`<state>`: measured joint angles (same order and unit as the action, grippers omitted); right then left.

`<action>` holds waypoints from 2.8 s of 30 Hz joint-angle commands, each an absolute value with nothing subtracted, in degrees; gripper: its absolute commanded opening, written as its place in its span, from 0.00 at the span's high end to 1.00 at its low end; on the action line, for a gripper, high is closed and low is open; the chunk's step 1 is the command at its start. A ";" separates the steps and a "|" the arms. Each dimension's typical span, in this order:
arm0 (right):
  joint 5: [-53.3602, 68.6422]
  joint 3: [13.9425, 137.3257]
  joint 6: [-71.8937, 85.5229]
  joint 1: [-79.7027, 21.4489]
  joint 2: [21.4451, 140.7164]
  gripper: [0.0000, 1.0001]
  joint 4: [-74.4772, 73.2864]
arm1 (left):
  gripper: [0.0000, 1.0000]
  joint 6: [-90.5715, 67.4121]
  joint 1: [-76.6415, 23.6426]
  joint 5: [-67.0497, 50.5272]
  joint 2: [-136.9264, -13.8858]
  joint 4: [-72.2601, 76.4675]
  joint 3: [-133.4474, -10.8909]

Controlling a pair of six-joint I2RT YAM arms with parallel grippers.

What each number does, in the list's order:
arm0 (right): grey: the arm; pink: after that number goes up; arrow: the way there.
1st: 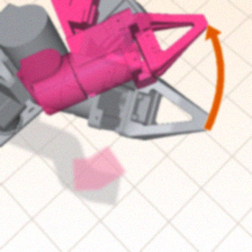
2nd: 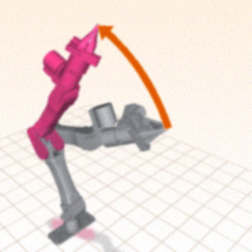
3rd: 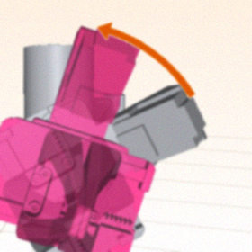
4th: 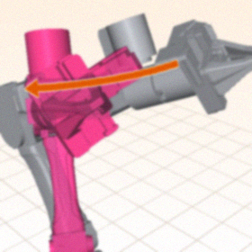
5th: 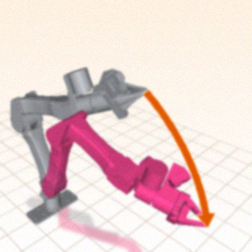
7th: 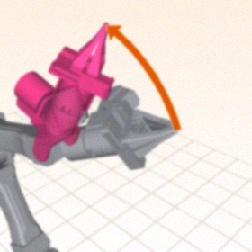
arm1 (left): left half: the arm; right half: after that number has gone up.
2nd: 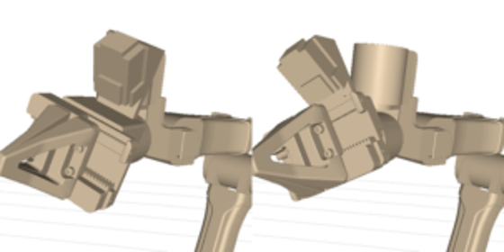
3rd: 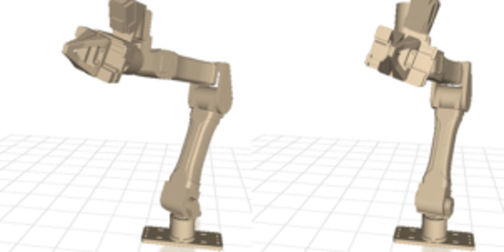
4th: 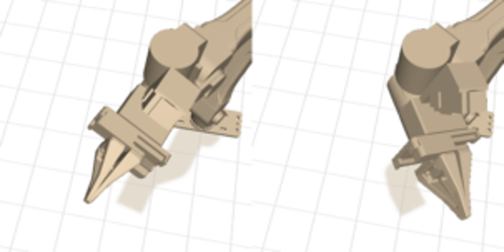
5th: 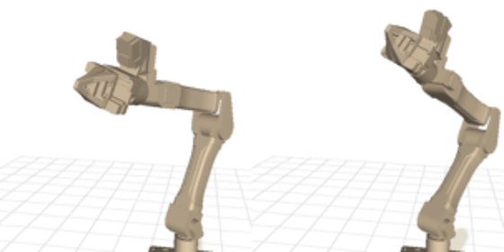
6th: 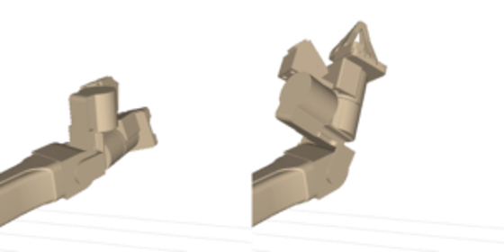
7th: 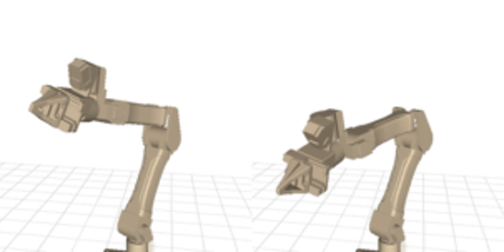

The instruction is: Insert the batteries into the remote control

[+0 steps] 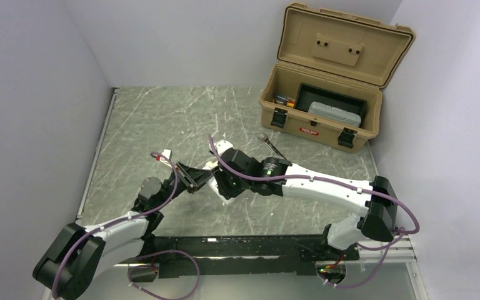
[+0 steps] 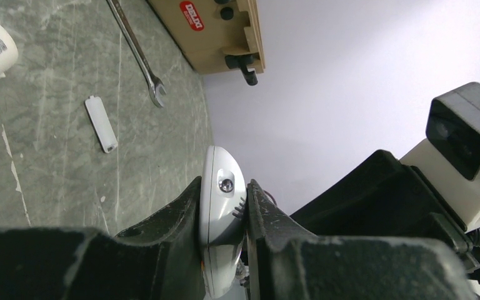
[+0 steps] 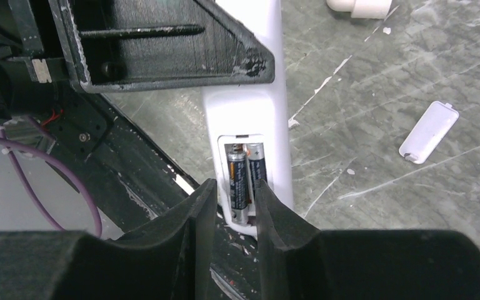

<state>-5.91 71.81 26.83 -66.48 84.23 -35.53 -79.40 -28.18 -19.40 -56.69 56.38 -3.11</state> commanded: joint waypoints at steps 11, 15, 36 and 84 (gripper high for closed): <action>-8.52 72.87 26.25 -66.22 79.78 0.68 -34.77 | 1.00 -81.38 -28.57 -22.31 -58.62 63.63 -3.68; -6.65 69.25 21.18 -66.22 74.01 0.66 -29.01 | 1.00 -81.88 -28.64 -23.41 -59.18 64.06 -3.81; 28.01 29.48 -13.77 -61.24 41.23 0.52 18.46 | 1.00 -84.29 -28.64 -29.05 -52.74 54.35 -6.37; 59.59 39.11 -32.53 -50.76 66.54 0.68 11.38 | 1.00 -85.69 -28.83 -29.44 -51.89 56.59 -4.53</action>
<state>56.62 36.82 -30.61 -51.05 66.43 11.07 -85.01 -28.56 -28.91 -51.88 52.45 -4.14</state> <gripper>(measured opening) 0.324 0.292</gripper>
